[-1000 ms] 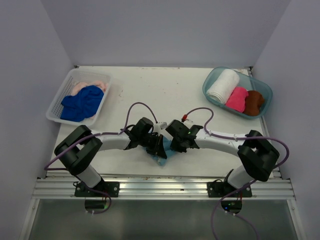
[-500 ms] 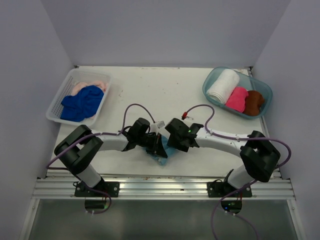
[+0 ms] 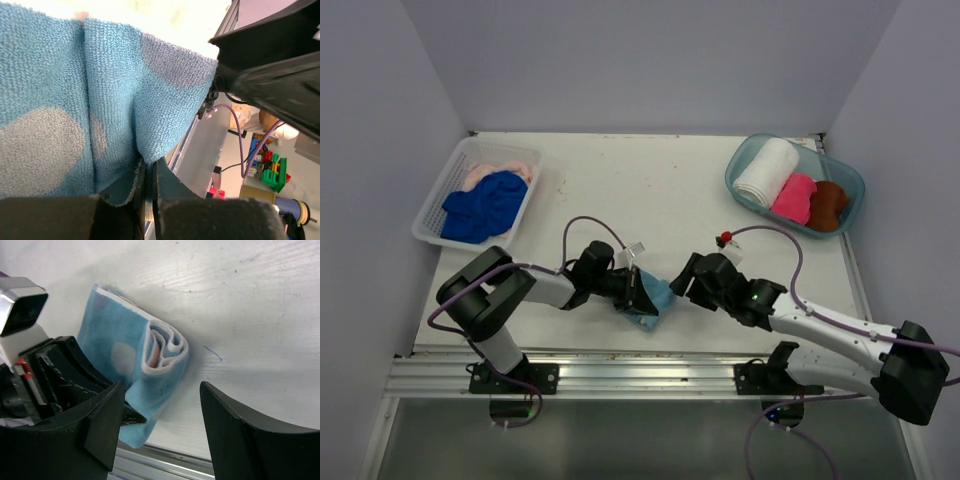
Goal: Roll the towels
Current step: Roll the towel
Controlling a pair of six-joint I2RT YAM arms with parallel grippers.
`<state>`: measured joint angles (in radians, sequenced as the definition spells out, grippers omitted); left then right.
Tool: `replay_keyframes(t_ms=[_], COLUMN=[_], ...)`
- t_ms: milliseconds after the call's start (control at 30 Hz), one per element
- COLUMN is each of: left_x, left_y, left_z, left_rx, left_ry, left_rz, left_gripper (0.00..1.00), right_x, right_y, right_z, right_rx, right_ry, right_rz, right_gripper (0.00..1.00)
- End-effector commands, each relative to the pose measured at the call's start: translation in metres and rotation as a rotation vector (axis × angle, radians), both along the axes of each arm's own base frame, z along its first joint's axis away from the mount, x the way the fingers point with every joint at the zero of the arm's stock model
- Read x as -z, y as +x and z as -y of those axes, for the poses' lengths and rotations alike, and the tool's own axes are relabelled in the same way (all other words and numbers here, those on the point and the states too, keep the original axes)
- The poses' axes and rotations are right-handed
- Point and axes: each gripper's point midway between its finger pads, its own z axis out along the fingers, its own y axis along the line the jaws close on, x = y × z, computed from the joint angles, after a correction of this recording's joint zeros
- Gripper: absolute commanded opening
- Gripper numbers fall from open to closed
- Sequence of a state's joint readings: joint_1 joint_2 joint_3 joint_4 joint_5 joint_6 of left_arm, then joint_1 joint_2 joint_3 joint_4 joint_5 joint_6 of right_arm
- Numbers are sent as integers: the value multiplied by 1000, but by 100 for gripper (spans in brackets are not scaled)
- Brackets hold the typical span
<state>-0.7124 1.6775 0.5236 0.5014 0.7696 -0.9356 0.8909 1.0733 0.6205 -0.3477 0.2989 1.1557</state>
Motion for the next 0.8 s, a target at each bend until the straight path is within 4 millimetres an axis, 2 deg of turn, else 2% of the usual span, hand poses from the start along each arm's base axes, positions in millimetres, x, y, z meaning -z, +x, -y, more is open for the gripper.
replay_keyframes(t_ms=[0, 33, 167, 533, 767], left_x=[-7, -7, -5, -5, -4], left_y=[6, 6, 7, 8, 9], left_z=[1, 0, -3, -4, -4], left_rx=[-21, -23, -35, -23, -16], left_ry=[-51, -51, -48, -66, -76], left_rz=[4, 1, -9, -37, -55], left_gripper=[0, 0, 0, 0, 0], right_x=[-2, 7, 16, 21, 35], right_y=[-1, -6, -11, 0, 4], right_z=[-4, -1, -7, -37, -43], right_rx=[-4, -7, -31, -78, -67], right_ry=[94, 104, 133, 190, 174], right_rz=[53, 43, 18, 24, -9], right_gripper=[65, 65, 65, 64, 64])
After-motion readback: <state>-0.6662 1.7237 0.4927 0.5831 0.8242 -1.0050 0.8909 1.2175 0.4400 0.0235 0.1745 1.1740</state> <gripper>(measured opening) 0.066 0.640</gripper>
